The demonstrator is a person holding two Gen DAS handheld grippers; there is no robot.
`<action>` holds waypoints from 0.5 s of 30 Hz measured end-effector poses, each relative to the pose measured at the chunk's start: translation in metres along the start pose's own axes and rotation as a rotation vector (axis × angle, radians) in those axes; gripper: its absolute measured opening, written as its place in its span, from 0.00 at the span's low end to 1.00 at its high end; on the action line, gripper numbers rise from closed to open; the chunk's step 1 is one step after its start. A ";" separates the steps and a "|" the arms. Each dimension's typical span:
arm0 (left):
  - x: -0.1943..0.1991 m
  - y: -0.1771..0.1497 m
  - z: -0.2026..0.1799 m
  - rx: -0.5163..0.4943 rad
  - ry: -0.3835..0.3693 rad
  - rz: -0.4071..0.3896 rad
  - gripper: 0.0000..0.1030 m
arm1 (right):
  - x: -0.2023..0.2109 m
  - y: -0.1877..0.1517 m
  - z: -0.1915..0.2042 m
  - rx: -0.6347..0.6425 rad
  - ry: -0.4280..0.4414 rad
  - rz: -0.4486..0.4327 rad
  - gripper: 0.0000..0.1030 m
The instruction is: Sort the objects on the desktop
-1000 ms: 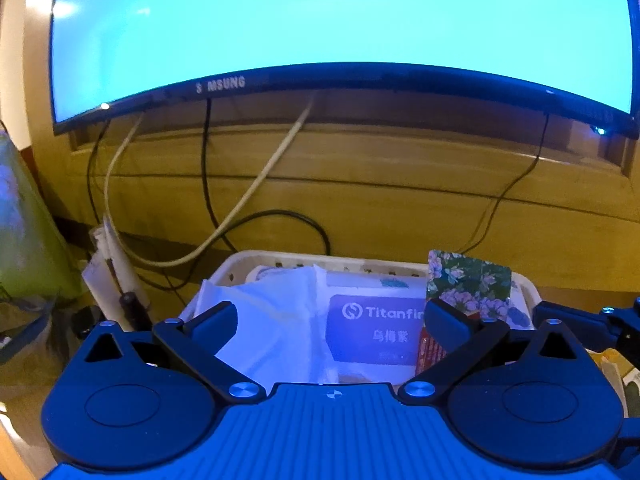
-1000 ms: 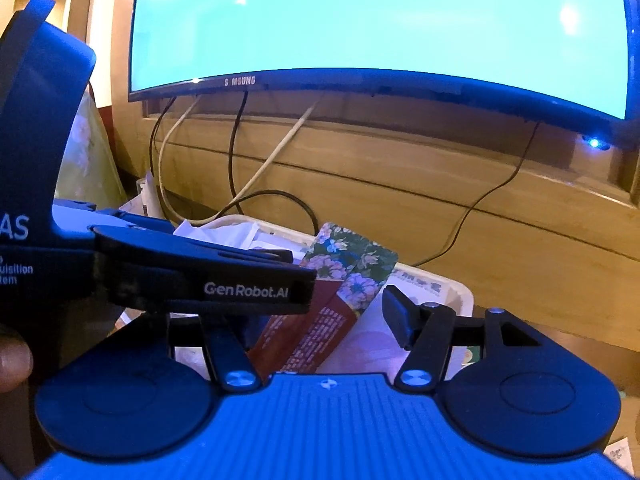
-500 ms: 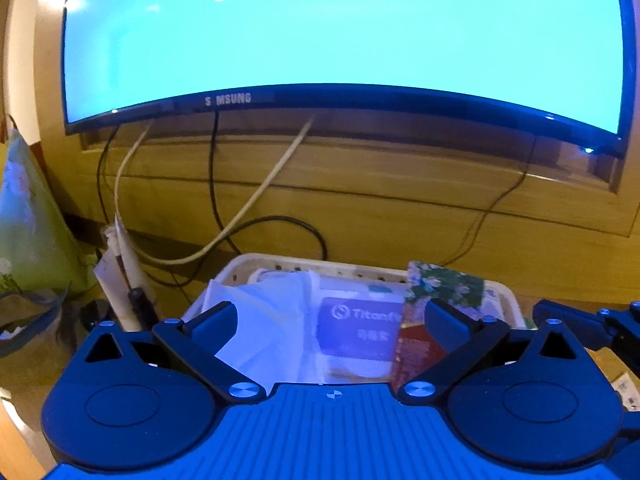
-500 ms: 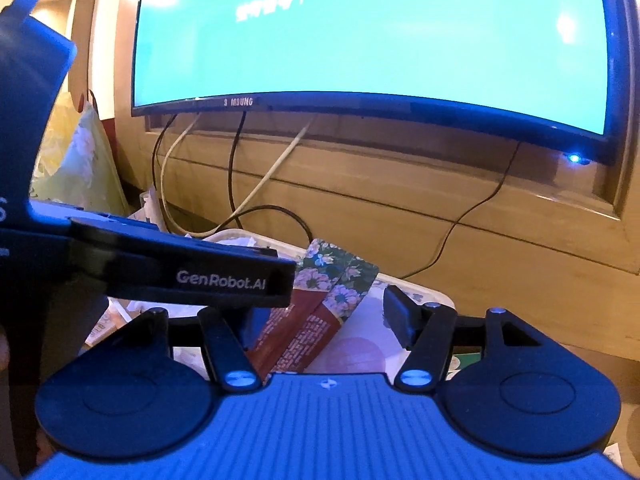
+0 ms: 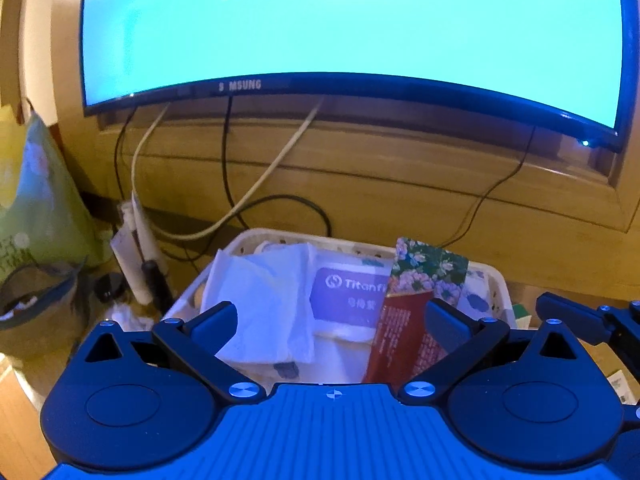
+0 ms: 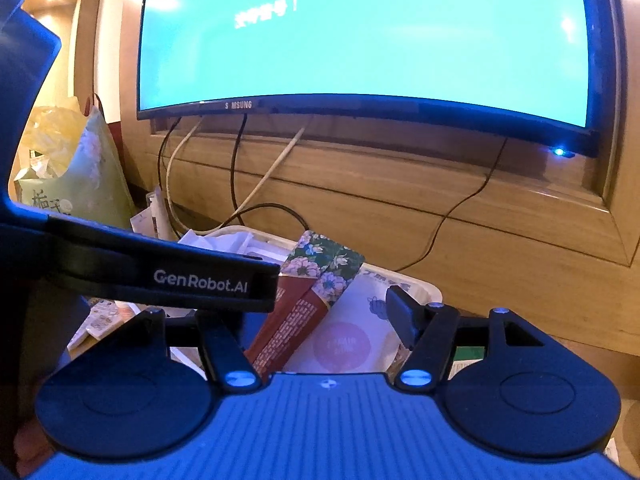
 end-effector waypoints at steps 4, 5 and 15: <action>0.006 -0.004 -0.002 0.020 0.004 0.028 1.00 | 0.009 -0.002 -0.005 -0.006 0.010 0.005 0.70; 0.008 -0.006 -0.003 0.020 0.009 0.037 1.00 | 0.011 -0.003 -0.006 -0.007 0.013 0.006 0.71; 0.031 -0.036 -0.022 -0.033 0.024 0.103 1.00 | 0.028 -0.030 -0.018 -0.005 0.045 0.103 0.75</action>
Point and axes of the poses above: each gripper's, at about its wrist camera, not at the fingertips, and x roughly against the way its jaws point, z to its left, y to its top, the point moved 3 cm from there along -x, roughly the way its jaws point, and after that the axes turned 3 degrees about -y, right-handed, at the moved point
